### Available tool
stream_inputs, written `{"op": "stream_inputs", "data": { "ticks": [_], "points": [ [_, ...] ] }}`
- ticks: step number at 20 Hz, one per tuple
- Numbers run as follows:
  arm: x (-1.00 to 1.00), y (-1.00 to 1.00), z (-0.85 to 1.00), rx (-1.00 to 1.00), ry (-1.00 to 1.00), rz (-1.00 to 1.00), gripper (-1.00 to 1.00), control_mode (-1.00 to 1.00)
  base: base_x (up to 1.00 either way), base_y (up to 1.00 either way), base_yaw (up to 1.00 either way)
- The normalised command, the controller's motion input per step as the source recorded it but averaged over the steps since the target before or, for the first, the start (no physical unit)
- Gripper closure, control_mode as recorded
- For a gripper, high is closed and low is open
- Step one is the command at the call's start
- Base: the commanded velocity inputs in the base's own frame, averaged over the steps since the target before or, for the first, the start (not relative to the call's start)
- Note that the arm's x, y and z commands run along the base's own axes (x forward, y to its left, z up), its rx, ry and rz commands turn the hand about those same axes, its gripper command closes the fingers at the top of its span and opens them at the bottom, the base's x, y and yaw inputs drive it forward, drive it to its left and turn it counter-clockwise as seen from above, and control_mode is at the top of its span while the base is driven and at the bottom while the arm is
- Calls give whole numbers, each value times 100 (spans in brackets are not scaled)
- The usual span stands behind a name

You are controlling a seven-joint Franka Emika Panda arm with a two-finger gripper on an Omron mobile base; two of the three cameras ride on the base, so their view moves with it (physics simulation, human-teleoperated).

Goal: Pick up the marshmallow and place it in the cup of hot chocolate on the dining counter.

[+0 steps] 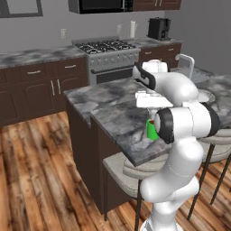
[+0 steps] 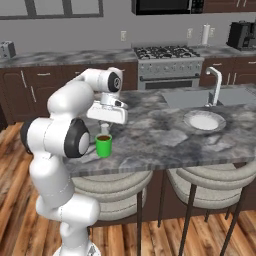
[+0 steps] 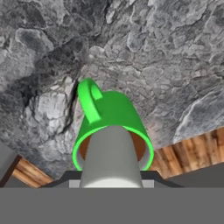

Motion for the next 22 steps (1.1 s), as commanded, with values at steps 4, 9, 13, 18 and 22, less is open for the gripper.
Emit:
{"op": "stream_inputs", "data": {
  "ticks": [4,9,13,18,22],
  "points": [
    [7,0,-12,0,3,0,100,-100,0,0,0],
    [-21,6,-6,0,4,0,100,-100,0,0,0],
    [-32,3,0,0,2,-2,100,-100,0,0,0],
    [0,0,0,0,1,-2,100,-100,0,0,0],
    [-2,0,0,0,0,-2,100,-100,0,0,0]
  ]
}}
